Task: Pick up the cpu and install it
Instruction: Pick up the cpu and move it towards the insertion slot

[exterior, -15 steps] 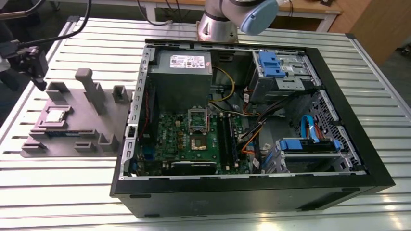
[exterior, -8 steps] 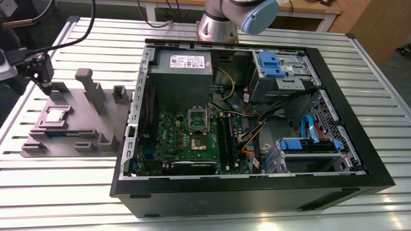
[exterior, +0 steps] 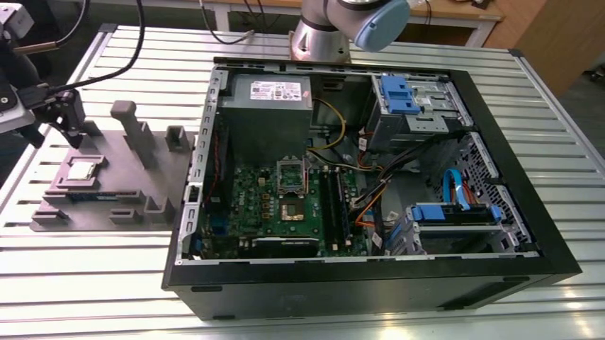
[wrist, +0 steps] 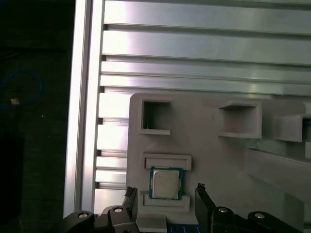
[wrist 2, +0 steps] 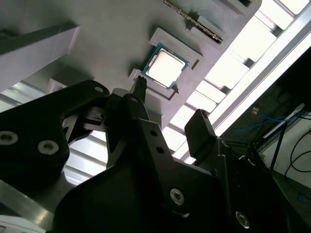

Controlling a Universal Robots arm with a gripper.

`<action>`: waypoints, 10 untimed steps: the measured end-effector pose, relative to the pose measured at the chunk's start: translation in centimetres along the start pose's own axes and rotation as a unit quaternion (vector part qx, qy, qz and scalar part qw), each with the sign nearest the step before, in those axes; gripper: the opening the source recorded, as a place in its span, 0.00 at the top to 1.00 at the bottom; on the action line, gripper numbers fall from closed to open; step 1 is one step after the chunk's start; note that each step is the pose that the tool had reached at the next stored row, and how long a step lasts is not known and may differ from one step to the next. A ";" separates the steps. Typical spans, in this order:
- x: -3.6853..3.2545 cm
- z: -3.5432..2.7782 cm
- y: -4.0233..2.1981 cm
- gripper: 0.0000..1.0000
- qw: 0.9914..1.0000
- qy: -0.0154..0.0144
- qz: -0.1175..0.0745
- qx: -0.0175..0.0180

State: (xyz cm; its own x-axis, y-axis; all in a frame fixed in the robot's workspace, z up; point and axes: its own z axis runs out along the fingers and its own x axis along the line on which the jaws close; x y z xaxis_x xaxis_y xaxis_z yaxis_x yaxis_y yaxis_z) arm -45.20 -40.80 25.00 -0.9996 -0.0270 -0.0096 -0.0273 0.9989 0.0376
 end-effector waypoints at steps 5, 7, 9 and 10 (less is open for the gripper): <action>0.00 0.58 -0.07 0.41 1.000 0.000 0.000 0.003; 0.01 0.94 -0.12 0.40 1.000 0.000 0.000 0.003; 0.02 1.29 -0.39 0.34 1.000 0.000 0.000 0.003; 0.02 1.48 -0.57 0.34 1.000 0.000 0.000 0.003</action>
State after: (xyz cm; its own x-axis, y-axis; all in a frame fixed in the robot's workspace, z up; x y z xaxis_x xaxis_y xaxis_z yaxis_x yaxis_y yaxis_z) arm -45.19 -41.31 23.50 -0.9996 -0.0269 -0.0102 -0.0272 0.9991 0.0320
